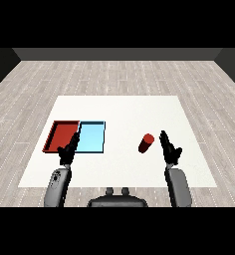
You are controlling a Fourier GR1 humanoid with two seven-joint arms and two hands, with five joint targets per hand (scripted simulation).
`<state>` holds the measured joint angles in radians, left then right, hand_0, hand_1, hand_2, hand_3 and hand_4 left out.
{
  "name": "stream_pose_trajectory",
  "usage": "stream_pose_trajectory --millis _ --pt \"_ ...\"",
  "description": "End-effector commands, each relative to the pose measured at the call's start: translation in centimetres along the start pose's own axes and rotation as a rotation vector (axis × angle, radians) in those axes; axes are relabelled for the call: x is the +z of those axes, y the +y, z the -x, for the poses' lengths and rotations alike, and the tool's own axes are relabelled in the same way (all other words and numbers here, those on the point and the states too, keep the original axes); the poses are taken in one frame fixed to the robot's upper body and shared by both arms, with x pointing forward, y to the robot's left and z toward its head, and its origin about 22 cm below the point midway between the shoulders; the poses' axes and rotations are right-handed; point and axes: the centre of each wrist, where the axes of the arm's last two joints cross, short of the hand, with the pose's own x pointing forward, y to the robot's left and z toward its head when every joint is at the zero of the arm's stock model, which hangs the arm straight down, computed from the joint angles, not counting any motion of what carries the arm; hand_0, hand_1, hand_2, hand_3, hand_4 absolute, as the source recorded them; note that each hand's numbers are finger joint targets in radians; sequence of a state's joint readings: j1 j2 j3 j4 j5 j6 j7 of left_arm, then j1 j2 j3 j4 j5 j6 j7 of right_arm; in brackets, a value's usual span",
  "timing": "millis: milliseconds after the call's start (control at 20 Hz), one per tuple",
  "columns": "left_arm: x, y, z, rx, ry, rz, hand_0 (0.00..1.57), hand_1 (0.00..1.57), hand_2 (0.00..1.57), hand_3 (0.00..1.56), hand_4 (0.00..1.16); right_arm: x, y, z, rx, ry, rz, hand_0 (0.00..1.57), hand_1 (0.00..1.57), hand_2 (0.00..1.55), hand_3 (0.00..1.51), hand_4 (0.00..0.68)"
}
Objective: Pick the red can and put it in the red box
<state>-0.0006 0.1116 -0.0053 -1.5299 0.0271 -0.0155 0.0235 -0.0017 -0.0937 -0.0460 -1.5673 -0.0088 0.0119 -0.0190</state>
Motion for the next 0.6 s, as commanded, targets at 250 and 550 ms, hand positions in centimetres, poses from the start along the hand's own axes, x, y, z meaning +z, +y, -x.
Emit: stream_pose_trajectory --millis 250,550 --pt "-0.1 -0.4 -0.4 -0.03 -0.063 -0.061 0.0 0.0 0.0 0.0 0.0 1.4 -6.4 0.7 0.035 0.025 -0.017 0.0 0.0 0.0 0.0 0.0" --pt "-0.1 -0.6 -1.5 0.046 -0.444 -0.077 0.0 0.0 0.0 0.0 0.0 -0.3 -6.5 0.9 -0.135 -0.254 -0.1 0.0 0.0 0.0 0.0 0.0"
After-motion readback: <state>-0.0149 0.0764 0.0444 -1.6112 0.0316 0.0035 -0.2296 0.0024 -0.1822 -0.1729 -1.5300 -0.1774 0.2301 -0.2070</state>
